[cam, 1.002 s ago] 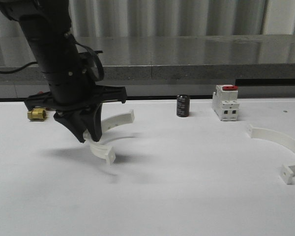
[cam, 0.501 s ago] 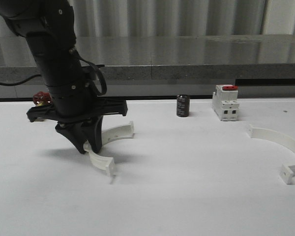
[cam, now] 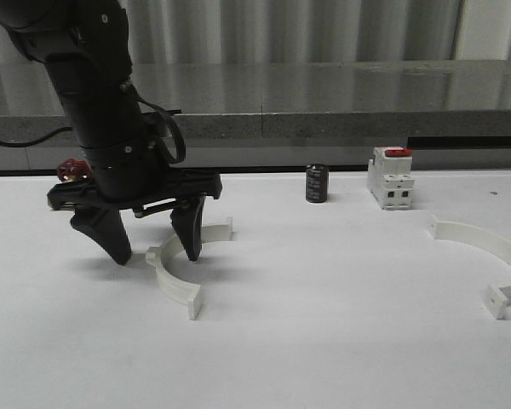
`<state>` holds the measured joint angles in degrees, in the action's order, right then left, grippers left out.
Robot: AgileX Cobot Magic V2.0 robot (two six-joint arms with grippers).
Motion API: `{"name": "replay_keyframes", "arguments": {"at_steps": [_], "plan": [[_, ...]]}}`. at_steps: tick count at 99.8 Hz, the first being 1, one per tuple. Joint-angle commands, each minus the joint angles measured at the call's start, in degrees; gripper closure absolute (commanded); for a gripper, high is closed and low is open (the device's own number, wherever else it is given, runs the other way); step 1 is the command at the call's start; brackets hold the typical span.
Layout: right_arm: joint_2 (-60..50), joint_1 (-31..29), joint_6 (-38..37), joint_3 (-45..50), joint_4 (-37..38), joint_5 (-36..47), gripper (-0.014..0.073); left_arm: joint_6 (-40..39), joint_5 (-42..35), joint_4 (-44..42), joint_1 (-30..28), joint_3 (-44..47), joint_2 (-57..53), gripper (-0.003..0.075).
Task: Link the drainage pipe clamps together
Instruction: 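Lift the clamp half with the left gripper, set it down centrally, then open the left gripper and raise it away from the clamp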
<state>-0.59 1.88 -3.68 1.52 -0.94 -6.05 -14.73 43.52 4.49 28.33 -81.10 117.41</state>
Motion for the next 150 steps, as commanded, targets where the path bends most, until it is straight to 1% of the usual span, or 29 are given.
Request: {"name": "replay_keyframes", "arguments": {"at_steps": [1,24,41,54,68,78,94,125,143,150], "plan": [[-1.08,-0.38,0.35,-0.92,0.51,4.62,0.0662,0.71,-1.21,0.26,0.43,-1.51,-4.4,0.0134],[-1.08,-0.38,0.35,-0.92,0.51,4.62,0.0662,4.06,-4.17,0.38,0.43,-1.51,-12.51,0.0134],[-1.08,-0.38,0.35,-0.92,0.51,4.62,0.0662,9.5,-4.76,0.38,-2.77,-0.96,-20.04,0.0134],[-1.08,-0.38,0.35,-0.92,0.51,4.62,0.0662,12.31,-4.76,0.51,-9.01,1.75,-26.08,0.0134],[-1.08,-0.38,0.35,-0.92,0.51,4.62,0.0662,16.24,-4.56,2.46,-16.73,7.31,-32.8,0.0134],[-1.08,-0.38,0.35,-0.92,0.51,4.62,0.0662,20.84,-5.35,5.5,-21.42,13.18,-38.66,0.0134],[-1.08,-0.38,0.35,-0.92,0.51,4.62,0.0662,21.71,-8.32,5.49,-26.65,23.61,-50.08,0.0134],[-1.08,-0.38,0.35,-0.92,0.51,4.62,0.0662,22.49,-11.15,6.88,-27.09,42.6,-74.49,0.0134],[-1.08,-0.38,0.35,-0.92,0.51,4.56,0.0662,22.49,-10.45,6.88,-27.09,48.63,-87.88,0.0135],[-1.08,-0.38,0.35,-0.92,0.51,4.56,0.0662,22.49,-10.05,6.88,-27.09,50.1,-92.27,0.015]]}}
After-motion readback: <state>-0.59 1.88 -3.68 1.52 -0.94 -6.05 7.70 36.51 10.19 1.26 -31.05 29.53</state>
